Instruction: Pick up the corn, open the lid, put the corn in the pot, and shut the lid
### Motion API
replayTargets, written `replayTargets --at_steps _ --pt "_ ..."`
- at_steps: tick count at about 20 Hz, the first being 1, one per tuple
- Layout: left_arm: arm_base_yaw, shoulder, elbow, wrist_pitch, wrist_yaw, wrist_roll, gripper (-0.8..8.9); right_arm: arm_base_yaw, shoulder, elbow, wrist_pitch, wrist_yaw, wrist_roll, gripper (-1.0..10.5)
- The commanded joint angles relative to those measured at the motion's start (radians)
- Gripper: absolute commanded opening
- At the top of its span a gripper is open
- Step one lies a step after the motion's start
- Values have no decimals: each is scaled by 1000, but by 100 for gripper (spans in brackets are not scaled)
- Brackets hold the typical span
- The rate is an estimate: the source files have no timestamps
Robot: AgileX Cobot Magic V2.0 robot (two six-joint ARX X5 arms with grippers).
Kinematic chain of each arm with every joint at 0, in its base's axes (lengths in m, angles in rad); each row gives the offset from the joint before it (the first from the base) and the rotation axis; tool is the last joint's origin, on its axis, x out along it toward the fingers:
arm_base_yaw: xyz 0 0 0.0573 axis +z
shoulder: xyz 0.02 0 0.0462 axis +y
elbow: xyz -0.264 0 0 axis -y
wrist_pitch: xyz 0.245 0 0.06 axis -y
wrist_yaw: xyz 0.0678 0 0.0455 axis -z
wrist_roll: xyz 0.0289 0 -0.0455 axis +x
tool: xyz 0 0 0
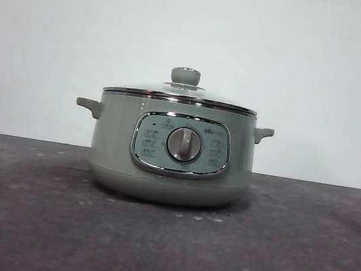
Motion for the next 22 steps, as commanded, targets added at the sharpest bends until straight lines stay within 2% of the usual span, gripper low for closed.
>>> replayTargets --at_steps 1,6,10,16,22 --pt "-31 131 98 -2 -26 41 566 2 -25 -1 -19 -8 15 -10" --pt "-76 372 288 -17 -108 84 566 2 -74 -1 -67 -15 16 -10" --pt "-98 484 330 4 -175 122 566 2 -91 -1 -85 -15 16 -10" --pt "-103 579 330 8 -188 122 566 2 -90 -1 -81 -14 15 -10" --pt "-104 595 330 16 -188 121 561 2 -90 -1 -77 -14 15 -10"
